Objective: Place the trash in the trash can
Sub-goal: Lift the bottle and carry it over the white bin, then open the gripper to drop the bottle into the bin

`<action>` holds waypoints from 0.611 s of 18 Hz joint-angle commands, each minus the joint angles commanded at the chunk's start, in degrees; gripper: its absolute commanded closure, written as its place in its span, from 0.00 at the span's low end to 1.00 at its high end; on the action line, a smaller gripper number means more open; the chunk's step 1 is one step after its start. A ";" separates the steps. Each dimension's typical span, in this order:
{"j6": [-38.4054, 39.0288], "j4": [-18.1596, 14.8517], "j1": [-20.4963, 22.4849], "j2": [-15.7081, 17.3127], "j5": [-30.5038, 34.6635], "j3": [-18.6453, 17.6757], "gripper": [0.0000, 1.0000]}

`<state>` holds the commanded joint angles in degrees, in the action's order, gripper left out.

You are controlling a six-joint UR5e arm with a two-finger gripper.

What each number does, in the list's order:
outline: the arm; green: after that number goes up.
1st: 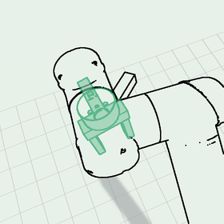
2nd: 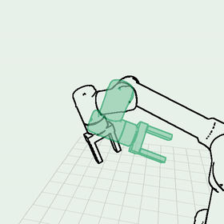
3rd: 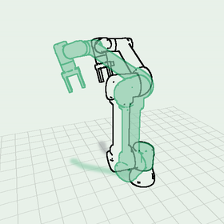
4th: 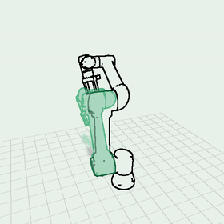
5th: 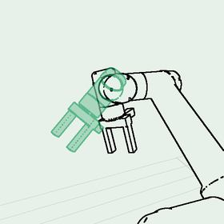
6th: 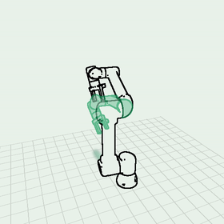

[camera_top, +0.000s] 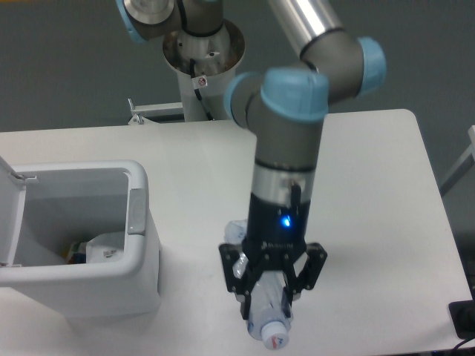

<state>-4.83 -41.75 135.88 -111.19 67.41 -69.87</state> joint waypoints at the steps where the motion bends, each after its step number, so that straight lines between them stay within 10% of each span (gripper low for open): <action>1: 0.00 0.26 -0.70 0.79 -0.26 0.26 0.41; 11: 1.05 1.93 -14.13 3.00 -0.97 -2.01 0.41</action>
<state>-3.78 -39.82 121.75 -108.19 66.45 -71.88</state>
